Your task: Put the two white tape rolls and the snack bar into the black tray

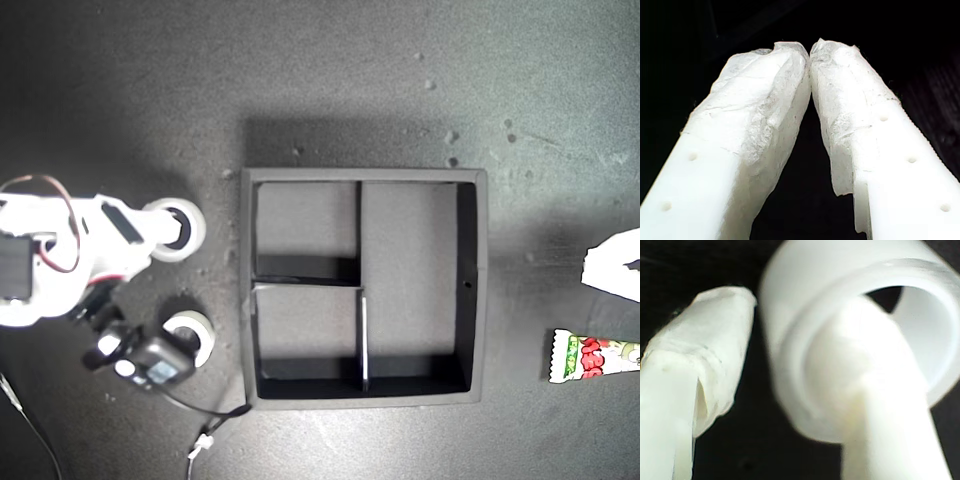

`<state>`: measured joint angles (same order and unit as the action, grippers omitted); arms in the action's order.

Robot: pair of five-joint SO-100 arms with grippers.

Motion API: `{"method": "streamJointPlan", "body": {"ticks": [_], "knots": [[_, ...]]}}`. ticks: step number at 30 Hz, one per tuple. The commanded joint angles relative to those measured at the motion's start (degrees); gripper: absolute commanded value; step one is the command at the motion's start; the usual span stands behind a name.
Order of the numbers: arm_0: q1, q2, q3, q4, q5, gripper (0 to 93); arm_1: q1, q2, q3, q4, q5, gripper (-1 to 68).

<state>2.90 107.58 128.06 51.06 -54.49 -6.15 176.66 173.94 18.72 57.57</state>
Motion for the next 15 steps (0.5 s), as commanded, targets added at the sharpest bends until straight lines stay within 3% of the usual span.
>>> {"method": "streamJointPlan", "body": {"ticks": [1, 9, 12, 15], "knots": [[-1.14, 0.09, -6.15, 3.6, -1.58, 0.2, 0.0, -0.18, -6.42, 2.9, -15.64, 4.8], [-3.43, 1.76, -33.13, 20.21, 5.01, 0.1, -2.9, -5.8, -22.24, 7.73, -35.07, 16.8], [-2.72, -7.47, -52.47, 29.0, 7.56, 0.1, -4.39, -25.14, -38.14, 10.9, -36.91, 19.4], [-1.67, -20.48, -72.16, 38.58, 8.61, 0.1, -7.12, -46.23, -60.38, 21.27, -35.42, 22.4]]}}
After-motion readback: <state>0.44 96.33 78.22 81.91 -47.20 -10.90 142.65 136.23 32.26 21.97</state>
